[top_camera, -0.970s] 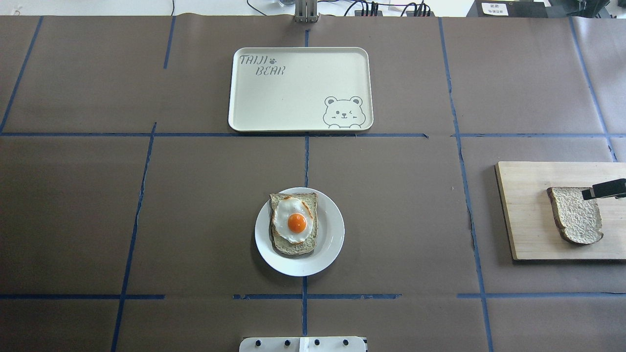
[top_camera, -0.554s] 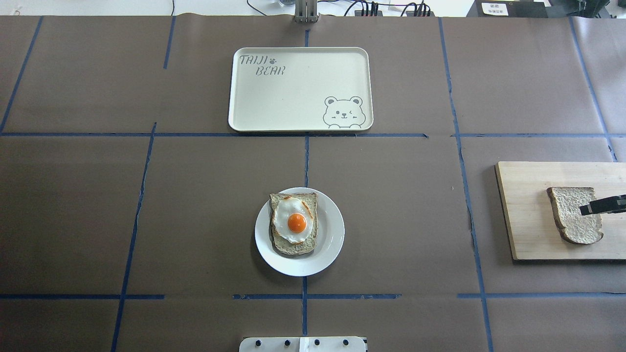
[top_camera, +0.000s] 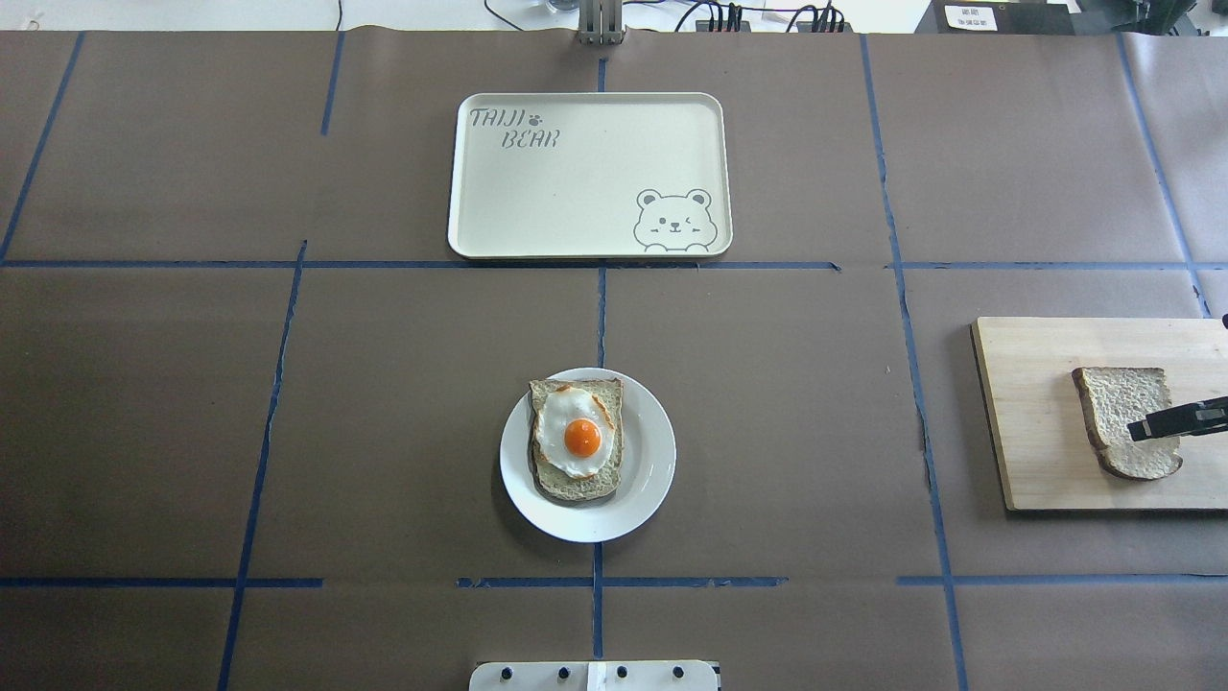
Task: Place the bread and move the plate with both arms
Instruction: 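Close the right gripper on the near edge of the bread slice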
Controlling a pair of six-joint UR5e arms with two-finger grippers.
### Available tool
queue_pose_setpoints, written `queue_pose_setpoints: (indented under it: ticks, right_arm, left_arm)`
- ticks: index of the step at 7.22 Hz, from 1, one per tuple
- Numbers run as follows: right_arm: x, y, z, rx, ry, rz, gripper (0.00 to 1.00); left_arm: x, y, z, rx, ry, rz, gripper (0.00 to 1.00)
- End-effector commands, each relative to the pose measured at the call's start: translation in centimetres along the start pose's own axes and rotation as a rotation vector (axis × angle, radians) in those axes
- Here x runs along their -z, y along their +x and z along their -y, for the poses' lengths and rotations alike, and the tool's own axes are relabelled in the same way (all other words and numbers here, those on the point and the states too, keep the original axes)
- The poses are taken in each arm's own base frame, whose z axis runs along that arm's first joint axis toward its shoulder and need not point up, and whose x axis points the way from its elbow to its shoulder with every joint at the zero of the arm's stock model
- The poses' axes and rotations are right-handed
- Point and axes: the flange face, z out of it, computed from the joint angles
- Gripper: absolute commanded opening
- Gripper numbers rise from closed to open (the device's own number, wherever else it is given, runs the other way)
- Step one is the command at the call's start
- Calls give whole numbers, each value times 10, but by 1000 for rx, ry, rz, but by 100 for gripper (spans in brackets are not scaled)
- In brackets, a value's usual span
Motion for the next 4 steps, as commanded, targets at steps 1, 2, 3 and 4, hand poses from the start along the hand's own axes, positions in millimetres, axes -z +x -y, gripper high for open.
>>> queue_pose_setpoints:
  ticks: [1,2,3,4]
  right_arm:
    - [-2,2,-2,-4,-7,-3,66]
    - [-2,4,-5,-7,-9,-5,58]
    - [-2,7,-8,-10,-13,-8,40]
    - [-2,8,-9,-9,-14,-9,26]
  left_arm:
    - [0,0,0,0,0,0,100]
    - [0,0,0,0,0,0,100]
    - [0,0,0,0,0,0,100]
    - [0,0,0,0,0,0,100]
